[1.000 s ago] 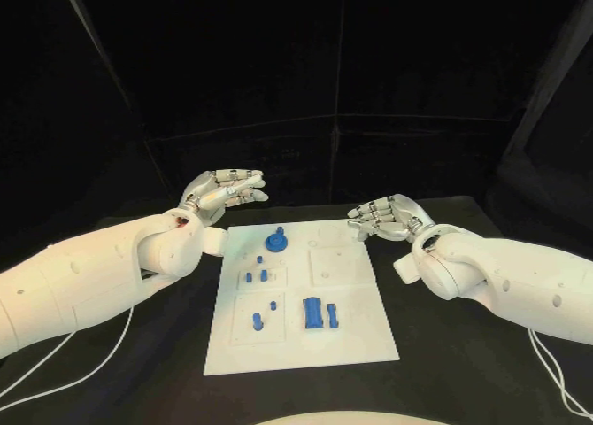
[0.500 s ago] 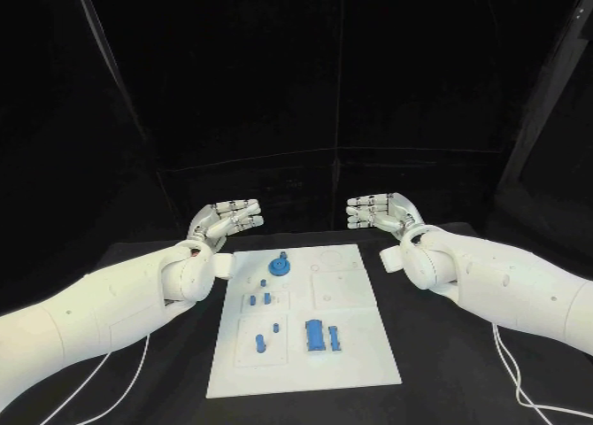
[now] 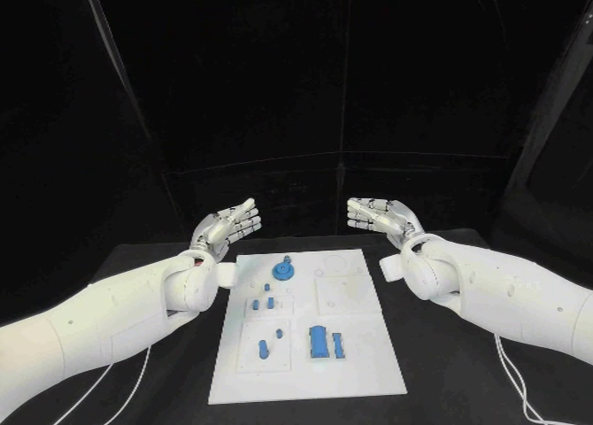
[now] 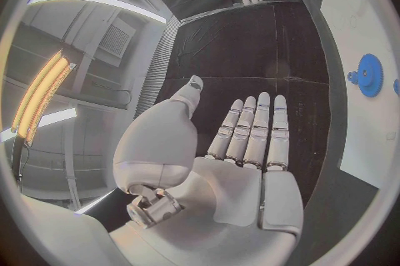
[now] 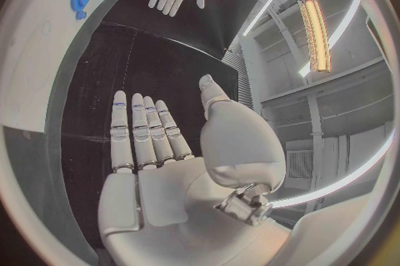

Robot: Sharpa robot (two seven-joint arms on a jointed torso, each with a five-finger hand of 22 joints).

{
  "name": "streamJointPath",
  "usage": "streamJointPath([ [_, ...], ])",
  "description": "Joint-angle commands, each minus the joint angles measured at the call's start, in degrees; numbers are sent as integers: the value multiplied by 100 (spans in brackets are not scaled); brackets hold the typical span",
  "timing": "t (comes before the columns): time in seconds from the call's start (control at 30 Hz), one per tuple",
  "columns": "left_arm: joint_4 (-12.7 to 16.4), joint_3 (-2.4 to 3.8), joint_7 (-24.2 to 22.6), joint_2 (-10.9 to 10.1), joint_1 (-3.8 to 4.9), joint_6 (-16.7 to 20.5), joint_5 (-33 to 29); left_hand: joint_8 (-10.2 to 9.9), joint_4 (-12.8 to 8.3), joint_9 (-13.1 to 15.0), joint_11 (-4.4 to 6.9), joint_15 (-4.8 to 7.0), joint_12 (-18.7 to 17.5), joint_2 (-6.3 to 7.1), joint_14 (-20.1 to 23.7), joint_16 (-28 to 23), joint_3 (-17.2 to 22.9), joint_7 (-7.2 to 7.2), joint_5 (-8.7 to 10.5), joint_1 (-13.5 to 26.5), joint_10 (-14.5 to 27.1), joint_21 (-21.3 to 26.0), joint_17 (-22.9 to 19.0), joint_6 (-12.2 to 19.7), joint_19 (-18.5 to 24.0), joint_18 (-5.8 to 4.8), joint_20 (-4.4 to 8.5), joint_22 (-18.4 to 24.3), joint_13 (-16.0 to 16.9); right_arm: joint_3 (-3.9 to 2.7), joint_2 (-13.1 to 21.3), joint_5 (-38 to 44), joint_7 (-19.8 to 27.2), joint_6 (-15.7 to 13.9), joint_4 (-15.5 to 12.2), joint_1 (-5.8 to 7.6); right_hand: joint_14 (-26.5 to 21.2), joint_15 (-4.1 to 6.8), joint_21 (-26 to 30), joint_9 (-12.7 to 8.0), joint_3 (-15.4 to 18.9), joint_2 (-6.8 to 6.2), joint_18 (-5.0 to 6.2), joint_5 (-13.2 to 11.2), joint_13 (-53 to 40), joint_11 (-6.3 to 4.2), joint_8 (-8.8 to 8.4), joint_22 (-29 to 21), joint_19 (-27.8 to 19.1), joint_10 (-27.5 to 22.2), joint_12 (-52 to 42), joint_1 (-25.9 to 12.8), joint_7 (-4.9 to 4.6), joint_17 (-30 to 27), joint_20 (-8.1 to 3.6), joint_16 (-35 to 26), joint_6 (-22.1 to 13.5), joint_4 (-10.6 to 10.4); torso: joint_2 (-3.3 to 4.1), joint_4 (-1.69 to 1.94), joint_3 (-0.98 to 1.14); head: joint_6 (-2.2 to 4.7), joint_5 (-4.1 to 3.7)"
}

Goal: Assemble the parts on the task board

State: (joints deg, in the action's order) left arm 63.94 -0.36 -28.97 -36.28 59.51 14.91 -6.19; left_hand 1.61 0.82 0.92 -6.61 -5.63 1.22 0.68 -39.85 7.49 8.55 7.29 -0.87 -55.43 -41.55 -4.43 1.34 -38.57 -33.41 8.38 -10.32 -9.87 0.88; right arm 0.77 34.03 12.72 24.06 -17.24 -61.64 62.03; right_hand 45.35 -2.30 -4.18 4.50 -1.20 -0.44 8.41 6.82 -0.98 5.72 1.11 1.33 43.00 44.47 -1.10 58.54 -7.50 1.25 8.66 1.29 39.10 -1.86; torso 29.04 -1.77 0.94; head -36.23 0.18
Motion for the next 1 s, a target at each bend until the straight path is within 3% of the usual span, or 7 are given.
streamJointPath([
  [0.03,296,7,-32,-88,10,552,129,-161,-82,-92,210,563,-122,-68,1271,-237,-273,-233,87,1768,1326,443,-134,1231,1065,-285,330,314,-88,-12,98,-239,127,-492,-312,-14,-1413,230,418,-450,120,44,-255,-213,98,-572,-111,-133,-1340,-1386,110,-1825,233,-125,-270,-129,-1218,186,164,135,-73,129,-14],
  [0.23,1314,20,-54,-421,35,1599,346,-161,-82,-92,661,563,-122,-68,1861,-347,-396,-729,87,2586,1937,443,-134,1802,1560,-374,482,460,-88,-39,501,-669,313,-1405,-1360,-86,-2082,230,418,-450,120,44,-377,-682,98,-572,-111,-133,-1974,-2039,110,-2686,346,-125,-396,-129,-1796,186,214,177,-94,185,-18],
  [0.27,1479,22,-57,-475,38,1768,381,-161,-82,-92,661,563,-122,-68,1948,-749,-420,-729,87,2708,2032,443,-134,1886,1633,-375,504,482,-88,-44,570,-743,345,-1562,-1540,-98,-2189,230,418,-450,120,44,-377,-682,98,-572,-111,-133,-2074,-2145,110,-2824,750,-125,-418,-129,-1887,186,214,177,-94,185,-18],
  [0.37,1965,28,-68,-633,50,2267,484,-161,-82,-92,661,563,-122,-68,2205,-749,-855,-729,87,3065,2298,443,-134,2135,1848,-838,572,546,-88,-57,774,-961,439,-2026,-2072,-135,-2484,230,418,-450,120,44,-436,-682,98,-572,-111,-133,-2355,-2435,110,-3204,750,-125,-866,-129,-2139,186,214,177,-94,185,-18],
  [0.5,2314,32,-76,-747,58,2626,558,-161,-82,-92,661,563,-122,-68,2452,-749,-855,-729,87,3408,2557,443,-134,2372,2054,-838,1032,987,-88,-67,925,-1122,508,-2368,-2464,-162,-2764,230,418,-450,120,44,-439,-682,98,-572,-111,-133,-2621,-2710,110,-3566,750,-125,-866,-129,-2382,186,214,177,-94,185,-18],
  [0.57,2453,34,-79,-793,62,2769,588,-161,-82,-92,661,563,-122,-68,2570,-749,-855,-729,87,3571,2677,443,-134,2485,2151,-838,1032,987,-88,-72,987,-1188,537,-2509,-2626,-173,-2899,230,418,-450,120,44,-841,-682,98,-572,-111,-133,-2748,-2841,110,-3740,750,-125,-866,-129,-2498,186,214,177,-94,185,-18],
  [1.0,2601,36,-82,-841,65,2921,619,-161,-82,-92,661,563,-122,-68,3163,-749,-855,-729,87,4399,3299,443,-134,3059,2648,-838,1032,987,-88,-77,1066,-1272,573,-2688,-2831,-187,-3571,230,418,-450,120,44,-841,-682,98,-572,-111,-133,-3386,-3500,110,-4611,750,-125,-866,-129,-3082,186,214,177,-94,185,-18],
])
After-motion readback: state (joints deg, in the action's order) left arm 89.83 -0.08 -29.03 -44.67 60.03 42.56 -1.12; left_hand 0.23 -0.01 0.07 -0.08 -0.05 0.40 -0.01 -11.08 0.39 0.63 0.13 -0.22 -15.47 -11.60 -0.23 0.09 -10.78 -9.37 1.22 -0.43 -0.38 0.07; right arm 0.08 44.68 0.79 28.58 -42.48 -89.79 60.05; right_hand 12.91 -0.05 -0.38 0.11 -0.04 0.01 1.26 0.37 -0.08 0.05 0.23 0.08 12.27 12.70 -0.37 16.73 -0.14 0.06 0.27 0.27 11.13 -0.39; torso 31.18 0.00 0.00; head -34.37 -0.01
